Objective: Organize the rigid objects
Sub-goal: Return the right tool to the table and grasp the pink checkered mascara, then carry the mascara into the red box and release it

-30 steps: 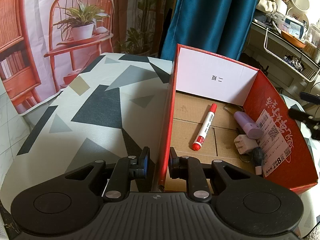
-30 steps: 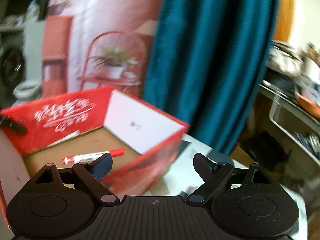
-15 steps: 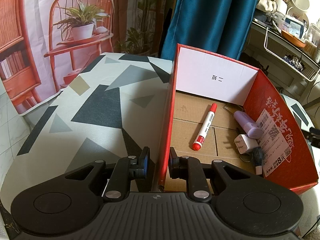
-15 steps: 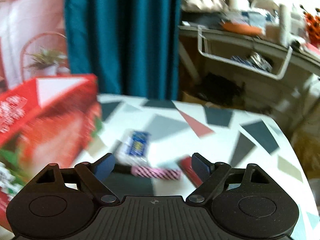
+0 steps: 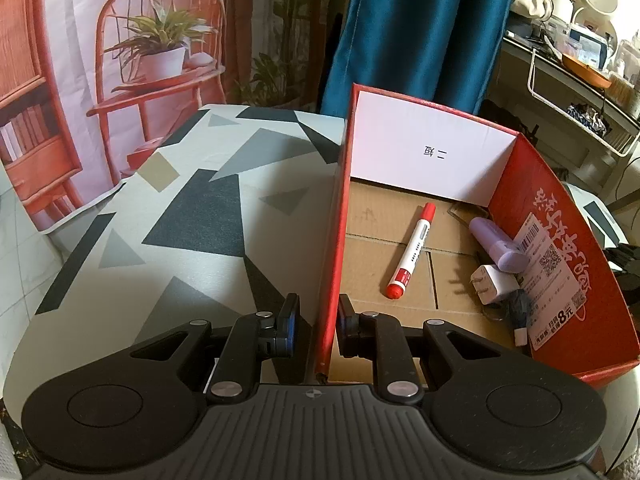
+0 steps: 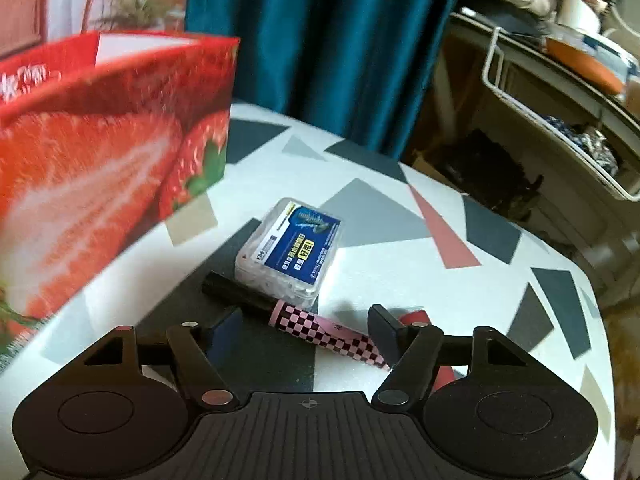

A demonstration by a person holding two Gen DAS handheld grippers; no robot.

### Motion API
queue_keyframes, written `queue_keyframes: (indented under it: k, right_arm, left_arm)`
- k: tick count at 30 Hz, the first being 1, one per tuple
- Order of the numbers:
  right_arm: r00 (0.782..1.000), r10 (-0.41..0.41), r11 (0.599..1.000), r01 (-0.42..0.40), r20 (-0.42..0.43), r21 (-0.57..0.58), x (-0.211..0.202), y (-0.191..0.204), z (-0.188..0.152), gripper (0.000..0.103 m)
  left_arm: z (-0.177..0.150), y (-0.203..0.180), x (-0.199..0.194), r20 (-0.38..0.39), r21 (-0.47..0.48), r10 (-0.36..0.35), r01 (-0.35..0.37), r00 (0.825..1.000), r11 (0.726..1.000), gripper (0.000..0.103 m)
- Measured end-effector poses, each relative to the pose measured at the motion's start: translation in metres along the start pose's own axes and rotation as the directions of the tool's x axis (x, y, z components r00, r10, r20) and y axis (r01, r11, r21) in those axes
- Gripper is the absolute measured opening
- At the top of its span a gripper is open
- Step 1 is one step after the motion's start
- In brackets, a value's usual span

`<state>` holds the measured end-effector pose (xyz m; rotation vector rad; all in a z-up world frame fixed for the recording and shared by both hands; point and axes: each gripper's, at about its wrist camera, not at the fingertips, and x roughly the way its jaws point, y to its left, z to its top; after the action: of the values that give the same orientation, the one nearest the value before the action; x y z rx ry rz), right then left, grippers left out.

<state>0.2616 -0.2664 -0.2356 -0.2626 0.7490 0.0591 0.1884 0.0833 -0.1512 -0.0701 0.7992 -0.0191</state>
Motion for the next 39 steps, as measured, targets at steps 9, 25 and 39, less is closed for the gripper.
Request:
queue_keyframes:
  k: [9,25,39]
  right_arm:
    - [0.995,0.095,0.99,-0.093,-0.02,0.11,0.004,-0.01,-0.004,0.044]
    - [0.993,0.101,0.955,-0.112,0.054,0.275,-0.031,0.015,-0.036,0.023]
    - [0.993,0.095,0.97,-0.109,0.073,0.217,-0.029,0.039,-0.029,0.021]
  left_arm:
    - [0.001,-0.003,0.001,-0.006,0.003,0.008,-0.008,1.0,1.0,0.021]
    - [0.001,-0.003,0.001,-0.005,-0.004,0.007,-0.007,1.0,1.0,0.021]
    - [0.001,-0.003,0.001,-0.003,-0.002,0.01,-0.01,1.0,1.0,0.021]
